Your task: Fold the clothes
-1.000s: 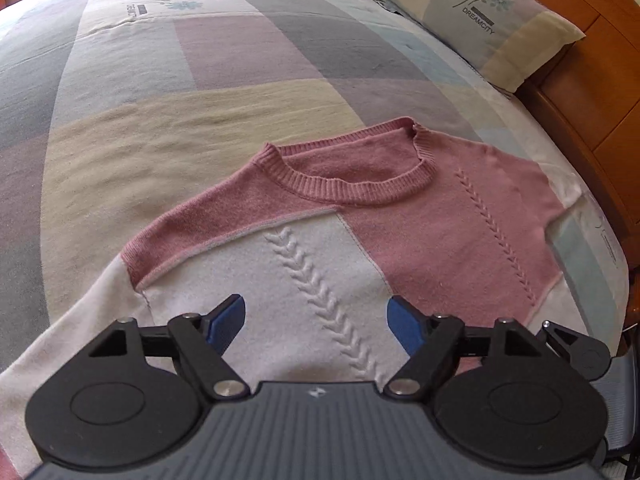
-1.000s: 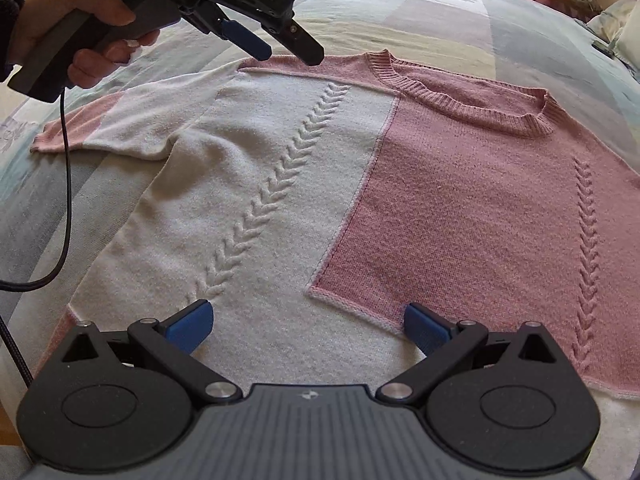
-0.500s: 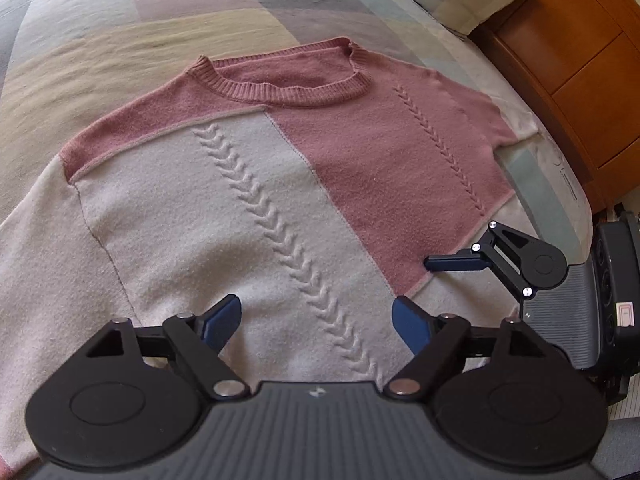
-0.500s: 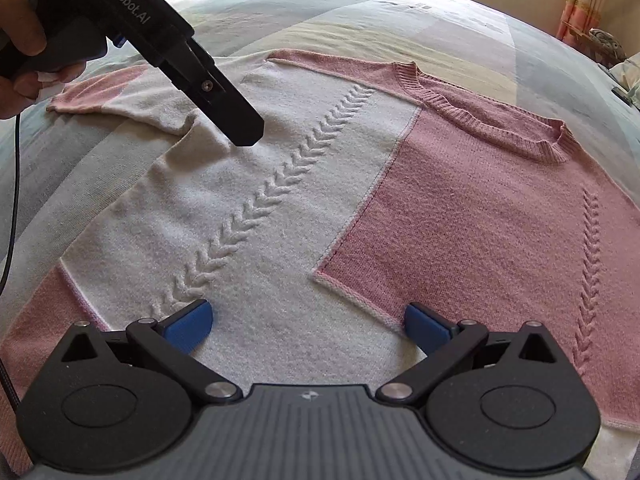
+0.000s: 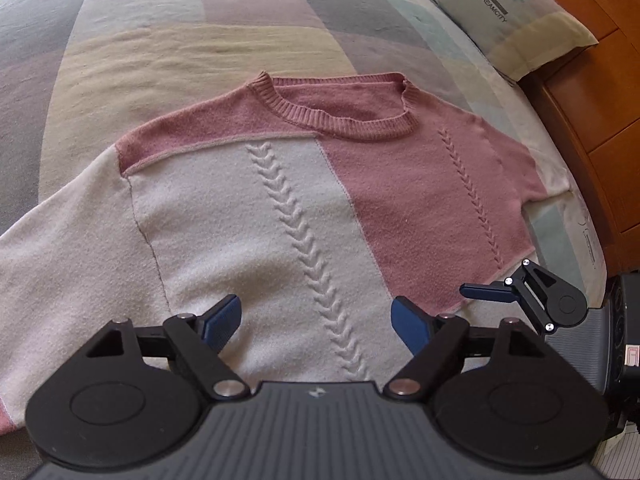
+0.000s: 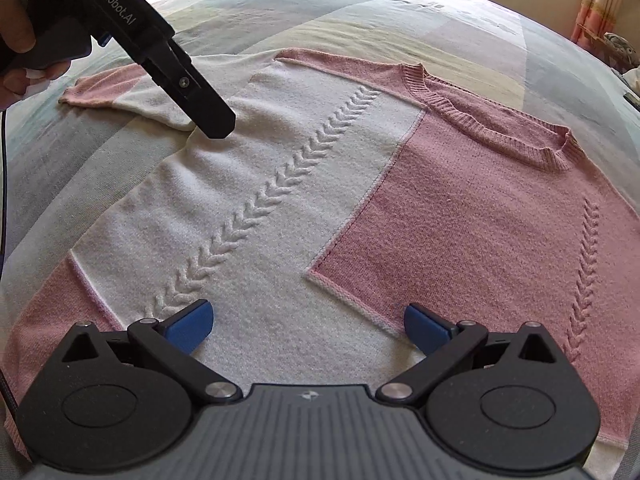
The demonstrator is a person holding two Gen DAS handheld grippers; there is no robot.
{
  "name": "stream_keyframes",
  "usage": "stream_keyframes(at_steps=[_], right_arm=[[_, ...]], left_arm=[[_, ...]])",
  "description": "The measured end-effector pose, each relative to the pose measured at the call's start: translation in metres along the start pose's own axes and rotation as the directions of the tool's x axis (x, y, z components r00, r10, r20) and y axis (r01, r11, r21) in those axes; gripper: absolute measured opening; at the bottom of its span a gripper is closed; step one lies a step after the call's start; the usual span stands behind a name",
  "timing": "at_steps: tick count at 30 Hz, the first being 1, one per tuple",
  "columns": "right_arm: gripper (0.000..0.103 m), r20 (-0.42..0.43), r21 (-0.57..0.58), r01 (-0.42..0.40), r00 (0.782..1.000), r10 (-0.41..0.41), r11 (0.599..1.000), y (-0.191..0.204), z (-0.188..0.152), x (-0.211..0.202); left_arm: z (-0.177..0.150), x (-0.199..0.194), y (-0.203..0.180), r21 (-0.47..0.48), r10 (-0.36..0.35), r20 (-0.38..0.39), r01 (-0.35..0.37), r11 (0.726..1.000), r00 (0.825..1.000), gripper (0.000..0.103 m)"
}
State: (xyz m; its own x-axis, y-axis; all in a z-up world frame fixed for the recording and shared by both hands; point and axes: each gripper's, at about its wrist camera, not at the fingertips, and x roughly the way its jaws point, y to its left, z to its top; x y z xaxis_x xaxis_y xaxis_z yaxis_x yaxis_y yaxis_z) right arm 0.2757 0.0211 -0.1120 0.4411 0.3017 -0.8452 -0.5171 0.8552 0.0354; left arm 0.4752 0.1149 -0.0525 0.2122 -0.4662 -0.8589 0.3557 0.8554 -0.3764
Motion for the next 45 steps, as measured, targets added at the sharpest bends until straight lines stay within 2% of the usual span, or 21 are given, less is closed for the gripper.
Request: stream_keyframes(at_steps=[4, 9, 11, 13, 15, 18, 23, 25, 27, 28, 31, 36, 40, 45], right_arm=[[0.103, 0.033, 0.012, 0.104, 0.994, -0.104, 0.995, -0.025, -0.003, -0.019], [0.103, 0.043, 0.099, 0.246, 0.967, -0.251, 0.964, -0.07, -0.016, -0.024], [0.103, -0.001, 0.159, 0.258, 0.965, -0.261, 0.953, -0.087, -0.023, -0.017], [0.103, -0.006, 0.266, 0.221, 0.974, -0.228, 0.938, -0.102, -0.033, -0.015], [0.103, -0.005, 0.336, 0.196, 0.979, -0.206, 0.921, -0.111, -0.04, -0.013], [0.103, -0.01, 0.315, 0.232, 0.97, -0.241, 0.92, -0.102, -0.04, -0.01], [0.103, 0.004, 0.329, 0.237, 0.968, -0.252, 0.914, -0.101, -0.041, -0.011], [0.103, 0.004, 0.328, 0.234, 0.969, -0.249, 0.915, -0.101, -0.041, -0.011], [0.103, 0.0, 0.329, 0.23, 0.97, -0.244, 0.916, -0.102, -0.04, -0.011], [0.103, -0.004, 0.331, 0.228, 0.971, -0.241, 0.916, -0.103, -0.04, -0.011], [0.103, -0.034, 0.336, 0.223, 0.974, -0.225, 0.915, -0.105, -0.035, -0.01], [0.103, -0.097, 0.334, 0.224, 0.974, -0.203, 0.916, -0.109, -0.025, -0.006], [0.103, -0.106, 0.329, 0.227, 0.974, -0.203, 0.917, -0.108, -0.025, -0.006], [0.103, -0.11, 0.325, 0.231, 0.972, -0.206, 0.917, -0.108, -0.024, -0.006]], left_arm=[[0.011, 0.031, -0.009, 0.004, 0.01, 0.039, -0.01, 1.0, 0.999, 0.082], [0.008, 0.053, -0.007, -0.051, 0.053, 0.07, -0.049, 0.997, 0.996, 0.082], [0.008, 0.054, -0.002, -0.102, 0.045, 0.072, -0.038, 0.994, 0.996, 0.082], [0.019, 0.05, 0.001, -0.168, 0.038, 0.037, -0.031, 0.985, 0.999, 0.082], [0.032, 0.046, -0.003, -0.154, 0.058, 0.046, -0.05, 0.987, 0.997, 0.082], [0.055, 0.043, -0.013, -0.085, 0.108, 0.081, -0.101, 0.991, 0.991, 0.083], [0.08, 0.079, -0.018, 0.014, 0.232, 0.119, -0.235, 0.972, 0.965, 0.083], [0.087, 0.095, -0.012, -0.001, 0.274, 0.11, -0.276, 0.961, 0.955, 0.083], [0.091, 0.098, -0.01, -0.005, 0.293, 0.163, -0.296, 0.955, 0.942, 0.084], [0.095, 0.099, -0.011, -0.01, 0.303, 0.163, -0.306, 0.952, 0.939, 0.083], [0.101, 0.094, -0.014, -0.034, 0.286, 0.16, -0.285, 0.958, 0.945, 0.083], [0.088, 0.071, -0.031, 0.024, 0.258, 0.152, -0.265, 0.964, 0.954, 0.083], [0.054, 0.05, -0.043, 0.024, 0.225, 0.134, -0.23, 0.973, 0.965, 0.083], [0.003, 0.046, -0.052, 0.047, 0.251, 0.125, -0.258, 0.965, 0.96, 0.084]])
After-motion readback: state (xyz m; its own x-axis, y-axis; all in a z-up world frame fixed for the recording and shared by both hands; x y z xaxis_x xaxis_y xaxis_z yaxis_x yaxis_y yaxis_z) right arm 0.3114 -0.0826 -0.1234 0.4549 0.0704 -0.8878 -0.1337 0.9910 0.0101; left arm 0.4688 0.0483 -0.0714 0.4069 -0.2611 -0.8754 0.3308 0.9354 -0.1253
